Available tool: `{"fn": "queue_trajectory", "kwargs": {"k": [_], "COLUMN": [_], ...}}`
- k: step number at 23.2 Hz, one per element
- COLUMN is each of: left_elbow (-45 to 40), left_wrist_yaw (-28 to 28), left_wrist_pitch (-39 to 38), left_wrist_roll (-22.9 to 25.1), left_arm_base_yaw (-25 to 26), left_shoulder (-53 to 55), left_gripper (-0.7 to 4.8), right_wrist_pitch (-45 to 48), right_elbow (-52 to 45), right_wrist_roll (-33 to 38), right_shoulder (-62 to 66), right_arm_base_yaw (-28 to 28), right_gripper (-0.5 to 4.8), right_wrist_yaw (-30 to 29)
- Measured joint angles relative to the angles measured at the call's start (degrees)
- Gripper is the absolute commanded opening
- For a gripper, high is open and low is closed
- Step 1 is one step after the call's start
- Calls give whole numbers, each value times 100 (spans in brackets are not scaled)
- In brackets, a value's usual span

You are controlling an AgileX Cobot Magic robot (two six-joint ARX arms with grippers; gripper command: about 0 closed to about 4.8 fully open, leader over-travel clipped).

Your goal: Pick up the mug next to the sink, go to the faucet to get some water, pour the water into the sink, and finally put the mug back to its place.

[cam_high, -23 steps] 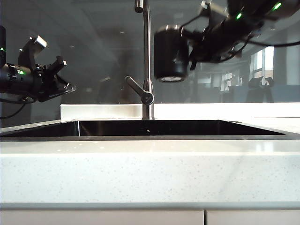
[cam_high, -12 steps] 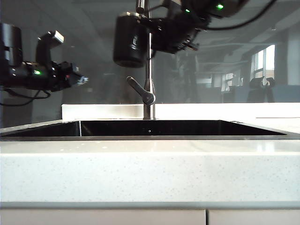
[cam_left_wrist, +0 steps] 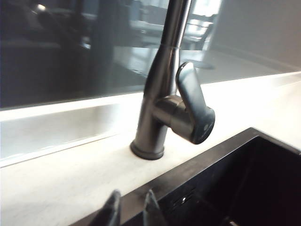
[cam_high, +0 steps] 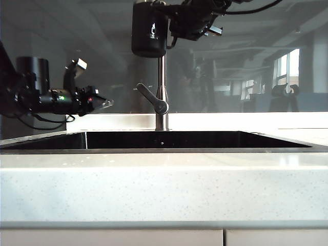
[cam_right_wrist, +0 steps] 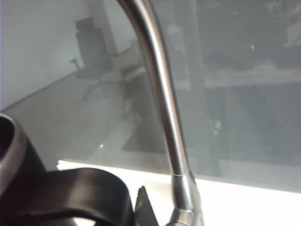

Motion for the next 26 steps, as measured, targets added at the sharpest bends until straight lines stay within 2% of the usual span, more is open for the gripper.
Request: {"fn": "queue_trajectory", "kwargs": {"k": [1, 3, 4, 5, 6, 8, 11, 16, 24, 26], "left_elbow": [186, 807, 1088, 1569, 1858, 2583, 3119, 3276, 3648, 3648], "left_wrist_yaw": [52, 127, 160, 264, 315, 494, 608, 1294, 1349, 1543], "left_wrist_pitch": [-2, 4, 4, -39, -98, -289, -570, -258, 63, 245], "left_wrist_roll": [-105, -227, -286, -466, -566, -898, -1274, -1456, -1666, -1899], "left_arm_base_yaw": [0, 0, 0, -2, -13, -59, -201, -452, -509, -516], "left_shoulder": [142, 560, 739, 1032, 1202, 1602, 1808, 1810, 1808, 1810], "left_gripper": [187, 198, 233, 276, 370, 479, 479, 479, 479, 453], "right_wrist_pitch": [-33, -61, -81, -109, -109, -122, -120, -129, -175, -175], "right_elbow": [35, 44, 44, 44, 44, 55, 94, 92, 92, 92], "right_wrist_roll": [-11, -15, -17, -22, -22, -22, -26, -184, -245, -245], "right_shoulder": [0, -4, -2, -2, -2, -2, -2, 0, 0, 0], "right_arm_base_yaw": [0, 0, 0, 0, 0, 0, 0, 2, 2, 2], "right_gripper": [-5, -5, -5, -5, -5, -5, -5, -5, -5, -5], "right_wrist_yaw": [-11, -42, -42, -42, -37, -42, -39, -46, -44, -44]}}
